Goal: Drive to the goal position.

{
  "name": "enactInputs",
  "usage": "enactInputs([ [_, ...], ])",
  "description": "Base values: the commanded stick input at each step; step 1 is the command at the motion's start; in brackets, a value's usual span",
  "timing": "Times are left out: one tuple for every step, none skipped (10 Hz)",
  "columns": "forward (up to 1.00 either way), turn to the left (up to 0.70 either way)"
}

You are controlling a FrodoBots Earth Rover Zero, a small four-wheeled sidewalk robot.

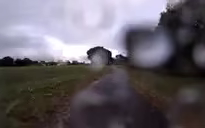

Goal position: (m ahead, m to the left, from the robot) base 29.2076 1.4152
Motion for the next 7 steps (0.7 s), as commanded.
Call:
enactInputs([
  [0.70,0.00],
  [0.70,0.00],
  [0.70,-0.01],
  [0.70,-0.07],
  [0.70,-0.14],
  [0.70,-0.14],
  [0.70,-0.14],
])
